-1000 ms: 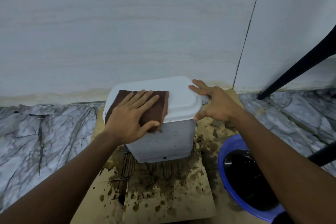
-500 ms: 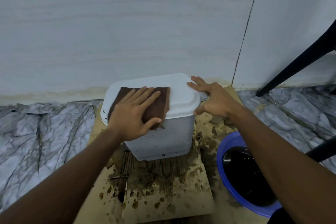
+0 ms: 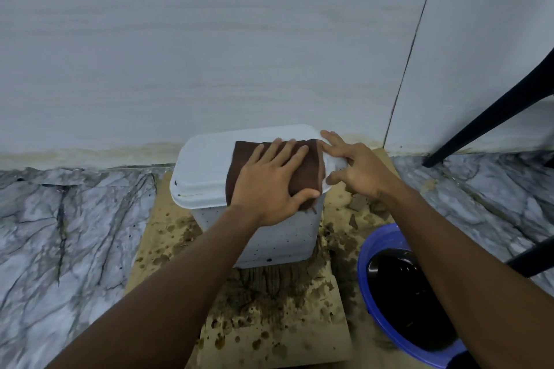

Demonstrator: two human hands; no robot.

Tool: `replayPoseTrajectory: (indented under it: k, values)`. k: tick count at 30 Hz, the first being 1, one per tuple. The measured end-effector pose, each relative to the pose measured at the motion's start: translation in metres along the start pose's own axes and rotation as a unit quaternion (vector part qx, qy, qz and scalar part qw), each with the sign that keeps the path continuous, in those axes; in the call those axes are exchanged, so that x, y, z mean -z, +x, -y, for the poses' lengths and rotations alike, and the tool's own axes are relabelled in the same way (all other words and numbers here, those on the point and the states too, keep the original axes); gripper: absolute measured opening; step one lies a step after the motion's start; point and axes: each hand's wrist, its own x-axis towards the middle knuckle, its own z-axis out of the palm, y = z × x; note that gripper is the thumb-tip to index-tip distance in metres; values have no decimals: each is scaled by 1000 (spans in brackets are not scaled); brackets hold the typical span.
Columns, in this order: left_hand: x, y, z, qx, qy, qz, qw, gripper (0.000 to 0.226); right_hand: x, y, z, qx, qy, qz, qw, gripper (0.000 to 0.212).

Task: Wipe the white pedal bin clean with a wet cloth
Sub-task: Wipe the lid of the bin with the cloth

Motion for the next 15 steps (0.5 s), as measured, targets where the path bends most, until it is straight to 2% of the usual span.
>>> replayPoseTrajectory:
  k: [4, 6, 10, 15]
  values:
    - [9, -21, 40, -23, -29, 13, 999, 81, -1, -4, 5, 7, -32, 6, 999, 86]
    - [13, -39, 67, -12, -24, 16, 1000, 82, -1, -6, 7, 7, -31, 7, 999, 96]
    - [19, -70, 107, 27, -42, 24, 998, 82, -2, -7, 7, 6, -22, 3, 1000, 102]
    - [18, -50, 88, 84, -29, 18, 996, 83, -6, -6, 12, 2, -50, -8, 999, 110]
